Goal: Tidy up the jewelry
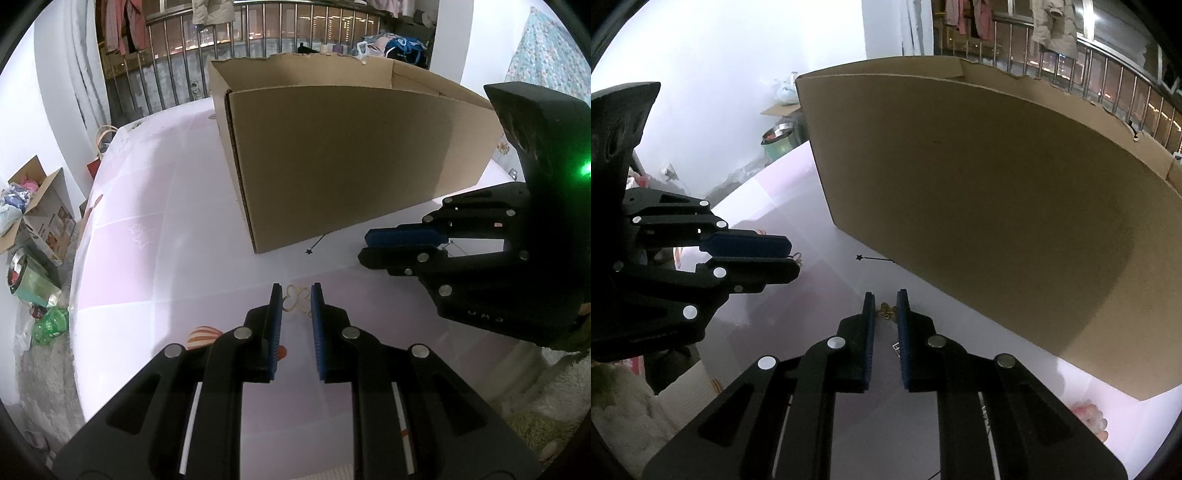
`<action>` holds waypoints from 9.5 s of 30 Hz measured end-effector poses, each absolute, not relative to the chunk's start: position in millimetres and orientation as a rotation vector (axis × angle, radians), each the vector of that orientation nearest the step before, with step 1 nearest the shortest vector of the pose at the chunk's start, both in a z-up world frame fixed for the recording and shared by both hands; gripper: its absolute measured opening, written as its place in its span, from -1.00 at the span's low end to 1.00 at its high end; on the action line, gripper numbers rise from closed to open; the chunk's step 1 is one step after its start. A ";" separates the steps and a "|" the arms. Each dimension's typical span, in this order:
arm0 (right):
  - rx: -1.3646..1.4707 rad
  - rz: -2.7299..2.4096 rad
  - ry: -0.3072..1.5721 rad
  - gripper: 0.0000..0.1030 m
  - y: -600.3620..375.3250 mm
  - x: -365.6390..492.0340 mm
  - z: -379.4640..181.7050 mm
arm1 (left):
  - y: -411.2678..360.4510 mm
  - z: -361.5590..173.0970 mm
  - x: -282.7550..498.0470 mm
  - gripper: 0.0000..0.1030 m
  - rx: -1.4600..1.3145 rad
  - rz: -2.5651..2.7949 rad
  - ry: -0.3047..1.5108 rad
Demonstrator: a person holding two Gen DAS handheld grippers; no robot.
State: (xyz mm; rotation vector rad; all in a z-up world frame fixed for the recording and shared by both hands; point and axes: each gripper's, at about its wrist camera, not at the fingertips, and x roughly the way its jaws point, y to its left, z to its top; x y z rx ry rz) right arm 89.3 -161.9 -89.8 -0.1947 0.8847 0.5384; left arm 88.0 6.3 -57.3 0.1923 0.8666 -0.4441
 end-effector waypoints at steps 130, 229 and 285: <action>0.020 0.409 0.929 -0.59 -221.5 73.6 -89.8 | -62.7 -70.4 90.2 -0.90 0.325 -0.605 0.819; 0.058 0.397 0.526 -0.94 -242.6 57.5 46.1 | -52.9 64.5 49.8 -0.93 0.235 -0.597 0.492; 0.225 0.348 0.649 -0.49 -316.0 67.3 35.5 | -59.4 41.9 75.0 -0.46 0.139 -0.611 0.578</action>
